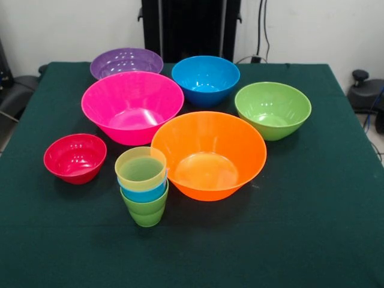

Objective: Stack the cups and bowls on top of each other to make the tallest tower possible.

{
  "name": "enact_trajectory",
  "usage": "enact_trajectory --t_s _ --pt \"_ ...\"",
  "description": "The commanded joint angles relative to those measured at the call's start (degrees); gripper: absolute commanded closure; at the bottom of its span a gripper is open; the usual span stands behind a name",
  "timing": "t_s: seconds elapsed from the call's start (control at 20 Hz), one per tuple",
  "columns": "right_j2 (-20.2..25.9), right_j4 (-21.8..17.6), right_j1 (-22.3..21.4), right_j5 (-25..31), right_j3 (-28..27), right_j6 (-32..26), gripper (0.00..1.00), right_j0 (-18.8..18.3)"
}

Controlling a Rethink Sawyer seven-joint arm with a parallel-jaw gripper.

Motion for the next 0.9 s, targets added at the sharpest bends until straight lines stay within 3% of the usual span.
enact_trajectory --t_s 0.05,0.3,0.9 --pt "0.01 -2.45 -0.37 5.41 -0.09 -10.67 1.0 0.41" --pt "1.56 -4.4 2.5 9.17 -3.9 -8.78 1.0 1.41" --pt "1.3 -3.36 2.24 11.12 -5.54 -8.87 1.0 1.5"
